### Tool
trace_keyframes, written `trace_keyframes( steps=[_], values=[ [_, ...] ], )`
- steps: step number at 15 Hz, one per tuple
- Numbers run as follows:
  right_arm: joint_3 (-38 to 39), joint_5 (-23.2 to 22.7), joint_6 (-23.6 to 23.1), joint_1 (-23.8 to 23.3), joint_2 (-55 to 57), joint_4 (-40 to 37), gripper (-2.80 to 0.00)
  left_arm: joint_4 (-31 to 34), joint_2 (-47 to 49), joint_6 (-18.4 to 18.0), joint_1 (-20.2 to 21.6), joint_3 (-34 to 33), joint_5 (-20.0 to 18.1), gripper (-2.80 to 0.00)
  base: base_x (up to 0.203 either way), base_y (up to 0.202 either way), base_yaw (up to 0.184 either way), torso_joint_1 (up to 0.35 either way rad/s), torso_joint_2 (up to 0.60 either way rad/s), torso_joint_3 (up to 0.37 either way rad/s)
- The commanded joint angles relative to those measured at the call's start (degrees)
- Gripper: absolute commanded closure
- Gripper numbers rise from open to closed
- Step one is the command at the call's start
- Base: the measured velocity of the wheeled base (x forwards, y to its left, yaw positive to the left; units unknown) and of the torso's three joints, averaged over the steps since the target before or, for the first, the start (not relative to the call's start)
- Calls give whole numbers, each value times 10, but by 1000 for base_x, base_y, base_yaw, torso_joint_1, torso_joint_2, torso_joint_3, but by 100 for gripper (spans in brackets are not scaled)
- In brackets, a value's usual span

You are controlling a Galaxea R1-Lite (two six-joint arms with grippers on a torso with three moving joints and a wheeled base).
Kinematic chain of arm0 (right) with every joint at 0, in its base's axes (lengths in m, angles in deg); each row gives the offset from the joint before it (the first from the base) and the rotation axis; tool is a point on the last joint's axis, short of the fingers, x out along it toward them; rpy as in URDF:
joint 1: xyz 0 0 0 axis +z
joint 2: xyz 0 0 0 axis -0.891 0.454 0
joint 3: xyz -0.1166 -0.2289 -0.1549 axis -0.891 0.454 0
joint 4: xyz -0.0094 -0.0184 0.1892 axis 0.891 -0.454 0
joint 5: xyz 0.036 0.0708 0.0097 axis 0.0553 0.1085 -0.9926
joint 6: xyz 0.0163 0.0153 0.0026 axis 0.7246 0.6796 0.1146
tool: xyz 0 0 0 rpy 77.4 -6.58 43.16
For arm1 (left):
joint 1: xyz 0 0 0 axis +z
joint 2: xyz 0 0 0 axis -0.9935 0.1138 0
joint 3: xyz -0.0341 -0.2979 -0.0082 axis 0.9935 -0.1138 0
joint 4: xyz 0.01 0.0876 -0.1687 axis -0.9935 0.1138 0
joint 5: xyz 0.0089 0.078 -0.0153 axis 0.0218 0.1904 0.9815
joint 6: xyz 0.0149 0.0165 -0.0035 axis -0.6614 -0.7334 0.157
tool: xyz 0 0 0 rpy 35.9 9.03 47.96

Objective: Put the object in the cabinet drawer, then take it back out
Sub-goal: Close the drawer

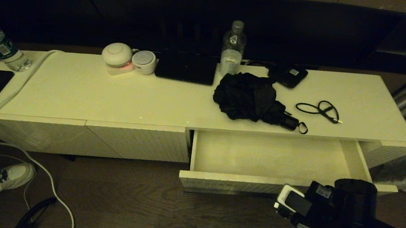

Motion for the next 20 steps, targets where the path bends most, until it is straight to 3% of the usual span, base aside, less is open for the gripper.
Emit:
trace_keyframes(
  steps=[1, 20],
  values=[
    [-28, 1, -4, -4, 20, 3, 0, 0, -1, 0, 0, 0, 0, 0, 0, 0, 0, 0, 0, 0],
    [-243, 7, -2, -57, 107, 5, 0, 0, -1, 0, 0, 0, 0, 0, 0, 0, 0, 0, 0, 0]
  ],
)
